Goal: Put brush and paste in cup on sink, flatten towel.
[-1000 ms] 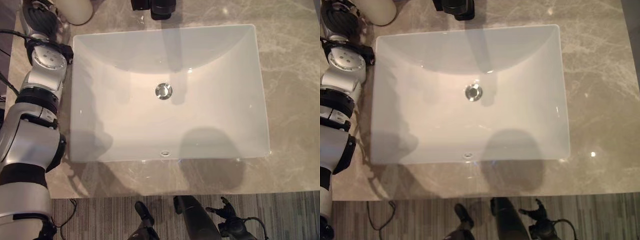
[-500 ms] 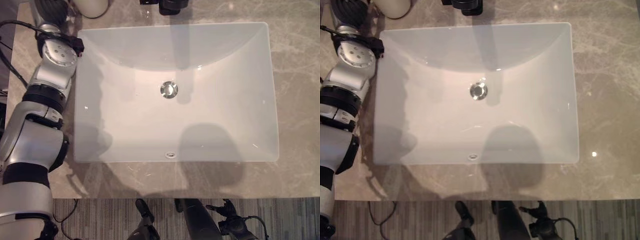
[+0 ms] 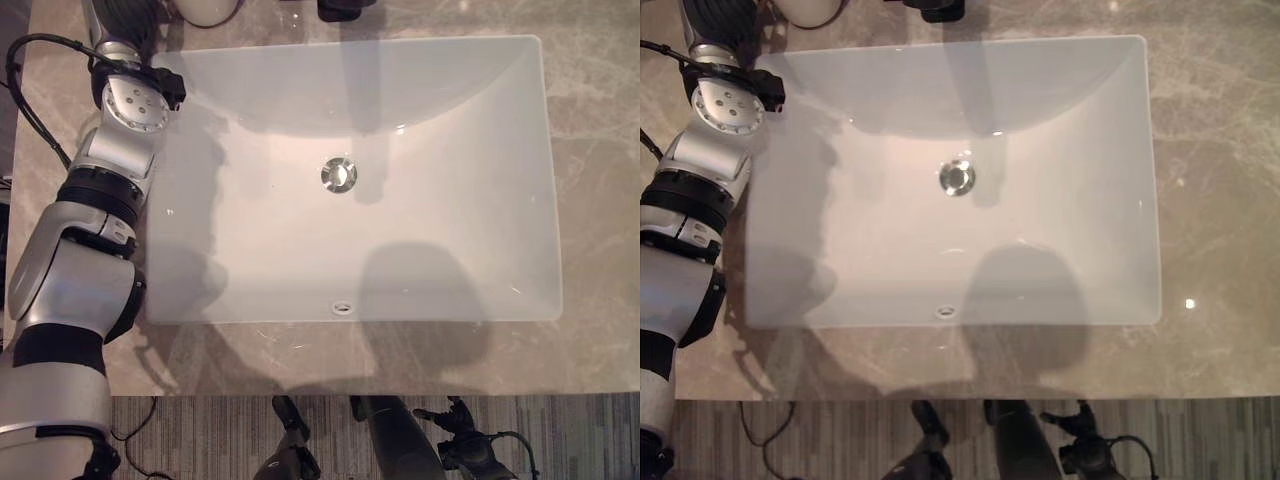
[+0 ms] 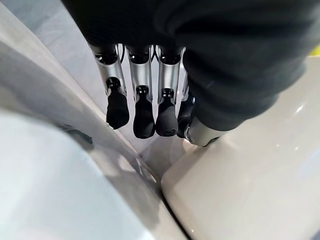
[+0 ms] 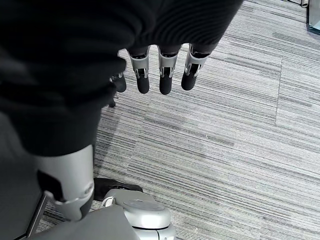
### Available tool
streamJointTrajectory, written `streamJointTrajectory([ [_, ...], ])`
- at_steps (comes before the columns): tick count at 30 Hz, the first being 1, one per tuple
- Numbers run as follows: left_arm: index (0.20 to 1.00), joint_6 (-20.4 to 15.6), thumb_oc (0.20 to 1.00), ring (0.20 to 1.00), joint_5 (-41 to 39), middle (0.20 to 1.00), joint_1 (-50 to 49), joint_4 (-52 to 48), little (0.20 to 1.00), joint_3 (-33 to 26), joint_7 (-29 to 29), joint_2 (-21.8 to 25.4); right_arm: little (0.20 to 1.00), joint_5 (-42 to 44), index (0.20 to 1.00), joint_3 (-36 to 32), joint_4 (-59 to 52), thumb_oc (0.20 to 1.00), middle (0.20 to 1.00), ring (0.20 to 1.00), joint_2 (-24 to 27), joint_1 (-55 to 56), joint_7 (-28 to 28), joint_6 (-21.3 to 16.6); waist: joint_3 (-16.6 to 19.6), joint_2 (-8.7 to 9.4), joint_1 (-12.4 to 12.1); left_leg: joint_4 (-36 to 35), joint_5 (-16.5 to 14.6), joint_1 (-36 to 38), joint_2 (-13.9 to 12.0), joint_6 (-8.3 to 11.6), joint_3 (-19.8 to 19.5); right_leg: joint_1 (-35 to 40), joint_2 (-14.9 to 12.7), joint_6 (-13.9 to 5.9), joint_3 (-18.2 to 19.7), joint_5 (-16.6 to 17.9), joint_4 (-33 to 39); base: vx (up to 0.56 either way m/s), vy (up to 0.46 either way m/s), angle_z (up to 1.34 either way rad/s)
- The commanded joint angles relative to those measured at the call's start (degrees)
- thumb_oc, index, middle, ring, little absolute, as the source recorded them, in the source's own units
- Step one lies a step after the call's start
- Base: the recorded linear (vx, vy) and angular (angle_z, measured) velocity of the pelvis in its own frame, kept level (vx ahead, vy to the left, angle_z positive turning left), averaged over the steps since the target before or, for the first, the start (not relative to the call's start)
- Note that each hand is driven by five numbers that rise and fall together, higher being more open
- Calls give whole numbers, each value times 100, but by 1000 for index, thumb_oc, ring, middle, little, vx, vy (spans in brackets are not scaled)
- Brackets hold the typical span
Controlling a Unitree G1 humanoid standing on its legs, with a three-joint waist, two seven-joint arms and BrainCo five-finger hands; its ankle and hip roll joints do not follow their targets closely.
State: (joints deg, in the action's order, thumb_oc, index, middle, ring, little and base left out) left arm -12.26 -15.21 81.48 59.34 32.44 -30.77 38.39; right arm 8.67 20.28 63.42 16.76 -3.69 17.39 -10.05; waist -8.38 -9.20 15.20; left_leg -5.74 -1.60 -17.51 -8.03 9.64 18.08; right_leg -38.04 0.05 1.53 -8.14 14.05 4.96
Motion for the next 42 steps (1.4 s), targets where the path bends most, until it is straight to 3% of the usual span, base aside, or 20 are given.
streamJointTrajectory([
  [1,200,-334,200,200,32,200,214,-217,200,-86,73,22,1000,20,1000,-64,40,1000,1000,1000,264,-144,74,29,-470,-89,404,74,1002,922,121,148,-333,421,73,-607,370,-504,-450,0,0,0],
  [7,200,-304,200,200,152,200,-98,-337,200,-377,-56,-83,1000,-76,1000,-70,200,1000,1000,1000,304,-204,62,60,-476,-9,261,139,951,1254,166,13,-228,716,130,-558,433,-570,-471,-26,-7,-6],
  [8,319,-305,319,319,166,319,-233,-406,319,-501,-104,-107,1000,-105,1000,-106,255,1000,1000,1000,322,-204,68,88,-460,15,229,246,877,1279,179,1,-257,826,75,-558,433,-575,-428,-5,4,-12],
  [9,721,-295,721,721,190,721,-339,-458,721,-576,-145,-115,1000,-113,1000,-150,299,1000,1000,1000,341,-197,65,109,-443,32,215,279,821,1320,184,-21,-289,935,50,-561,426,-577,-386,15,0,-11],
  [10,1000,-317,1000,1000,158,1000,-501,-572,1000,-719,-208,-133,1000,-117,1000,-201,345,1000,1000,1000,335,-212,78,136,-412,41,177,289,787,1390,191,-34,-334,1035,37,-560,442,-585,-352,16,3,-9],
  [14,1000,-471,1000,1000,90,1000,-1312,-1561,1000,-1373,-422,-64,1000,-155,1000,-341,472,1000,1000,1000,338,-251,67,212,-310,55,-1,339,724,1581,275,-113,-759,1285,28,-559,481,-565,-245,7,15,-4],
  [15,1000,-550,1000,1000,219,1000,-2067,-2303,1000,-1831,-476,69,1000,-239,1000,-426,546,1000,1000,1000,333,-243,-5,272,-227,65,-170,382,698,1706,304,-161,-1154,1453,37,-567,509,-551,-144,-15,69,-4],
  [17,1000,-601,1000,1000,313,1000,-2900,-2852,1000,-2371,-480,320,1000,-340,1000,-519,608,1000,1000,1000,366,-225,-100,302,-92,119,-314,497,714,1777,351,-191,-1556,1511,-4,-590,583,-508,-101,-26,91,-10],
  [22,1000,-667,1000,1000,292,1000,-4311,-3491,1000,-3348,-449,519,1000,-477,1000,-638,684,1000,1000,1000,415,-131,-236,352,126,184,-457,639,612,1908,366,-250,-1998,1605,-81,-657,668,-416,-57,-50,117,3],
  [23,1000,-762,1000,1000,288,1000,-5085,-3631,1000,-3951,-479,662,1000,-564,1000,-759,674,1000,1000,1000,414,-43,-325,376,270,235,-516,616,478,2032,382,-313,-2038,1650,-151,-705,701,-338,-51,-109,186,2],
  [26,1000,-777,1000,1000,381,1000,-5909,-3846,1000,-4556,-530,608,1000,-638,1000,-835,668,1000,1000,1000,396,66,-389,410,382,294,-528,528,215,2200,449,-394,-1920,1716,-252,-788,688,-252,-58,-143,198,-9],
  [29,1000,-460,1000,1000,743,1000,-7214,-3583,1000,-5264,-522,485,1000,-651,1000,-1079,592,1000,1000,1000,282,232,-408,411,354,596,-599,446,-477,2258,831,-712,-1861,1799,-537,-1084,870,129,-52,-298,236,13],
  [32,1000,-273,1000,1000,961,1000,-7543,-3265,1000,-5313,-485,401,1000,-605,1000,-1162,520,1000,1000,1000,230,293,-410,402,285,686,-620,468,-598,2221,988,-817,-1836,1797,-628,-1165,908,236,-39,-240,174,12],
  [34,1000,27,1000,1000,1452,1000,-8363,-2539,1000,-5378,-351,17,1000,-497,1000,-1345,489,1000,1000,1000,118,410,-478,358,106,804,-712,386,-583,2174,1166,-926,-1720,1790,-752,-1262,771,336,-6,-317,203,-5],
  [36,1000,178,1000,1000,909,1000,-8495,-669,1000,-5247,90,-574,1000,-265,1000,-1499,444,1000,1000,1000,63,425,-572,341,-8,823,-727,280,-463,2175,1225,-952,-1483,1722,-819,-1324,464,445,-18,-299,188,-26],
  [37,1000,309,1000,1000,832,1000,-8582,-260,1000,-5005,407,-865,1000,-210,1000,-1502,315,1000,1000,1000,75,457,-674,328,-121,813,-747,265,-345,2120,1216,-970,-1361,1751,-839,-1306,170,245,-229,-394,189,-45],
  [39,1000,421,1000,1000,815,1000,-8641,513,1000,-4596,914,-1293,1000,-89,1000,-1510,274,1000,1000,1000,125,506,-817,341,-203,753,-765,163,-127,1997,1210,-986,-1149,1802,-773,-1148,3,-250,-916,-373,176,-74],
  [41,1000,584,1000,1000,1192,1000,-8718,1210,1000,-3762,1662,-1891,1000,164,1000,-1733,551,1000,1000,1000,175,616,-1002,369,-108,648,-809,74,85,1834,1054,-980,-790,2271,-639,-1019,-199,-850,-1531,-296,111,-94],
  [42,1000,584,1000,1000,1192,1000,-8718,1211,1000,-3761,1662,-1891,1000,164,1000,-1734,551,1000,1000,1000,176,616,-1002,369,-107,648,-812,74,85,1832,1054,-980,-787,2268,-638,-1019,-197,-851,-1532,-206,47,-89],
])
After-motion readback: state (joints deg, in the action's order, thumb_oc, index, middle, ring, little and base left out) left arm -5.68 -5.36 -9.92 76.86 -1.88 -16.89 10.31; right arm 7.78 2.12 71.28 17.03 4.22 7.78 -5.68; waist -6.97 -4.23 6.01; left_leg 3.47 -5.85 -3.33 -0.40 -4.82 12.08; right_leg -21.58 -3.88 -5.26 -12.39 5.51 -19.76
